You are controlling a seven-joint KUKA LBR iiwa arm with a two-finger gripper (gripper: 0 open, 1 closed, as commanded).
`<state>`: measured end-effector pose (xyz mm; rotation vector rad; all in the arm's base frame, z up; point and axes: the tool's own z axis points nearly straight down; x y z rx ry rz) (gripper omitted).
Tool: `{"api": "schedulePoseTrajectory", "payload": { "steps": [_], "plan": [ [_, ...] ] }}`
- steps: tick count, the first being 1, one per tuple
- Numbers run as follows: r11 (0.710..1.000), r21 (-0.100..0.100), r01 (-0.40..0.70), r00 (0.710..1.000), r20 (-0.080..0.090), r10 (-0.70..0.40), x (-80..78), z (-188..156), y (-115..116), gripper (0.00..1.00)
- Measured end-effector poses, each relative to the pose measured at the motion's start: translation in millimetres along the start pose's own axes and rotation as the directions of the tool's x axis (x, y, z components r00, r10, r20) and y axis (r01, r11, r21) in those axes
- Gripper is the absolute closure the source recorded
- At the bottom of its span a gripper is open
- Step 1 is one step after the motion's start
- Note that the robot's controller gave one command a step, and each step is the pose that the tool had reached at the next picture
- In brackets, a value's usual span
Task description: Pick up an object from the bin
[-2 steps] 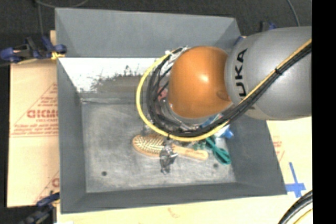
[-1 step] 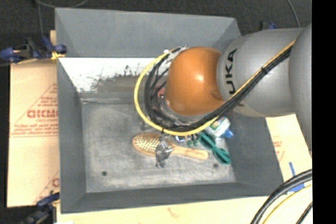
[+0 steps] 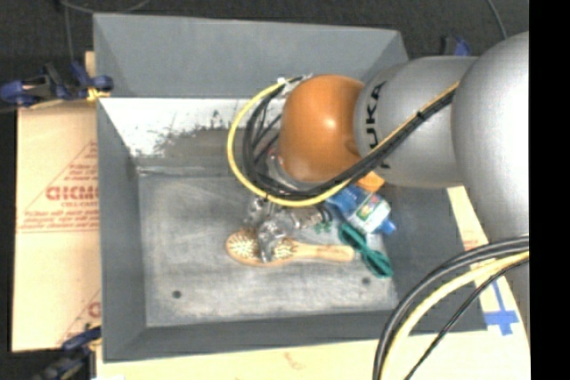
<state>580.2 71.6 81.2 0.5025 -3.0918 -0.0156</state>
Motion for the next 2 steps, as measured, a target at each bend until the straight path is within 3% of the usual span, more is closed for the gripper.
{"api": "schedulePoseTrajectory", "payload": {
  "steps": [1, 2],
  "plan": [
    [1.000, 0.000, -0.002, 1.000, 0.000, 0.002, 0.0, 0, 0, 1.00],
    [1.000, 0.012, 0.017, 1.000, 0.010, -0.017, 45.6, -124, -27, 1.00]
  ]
}}
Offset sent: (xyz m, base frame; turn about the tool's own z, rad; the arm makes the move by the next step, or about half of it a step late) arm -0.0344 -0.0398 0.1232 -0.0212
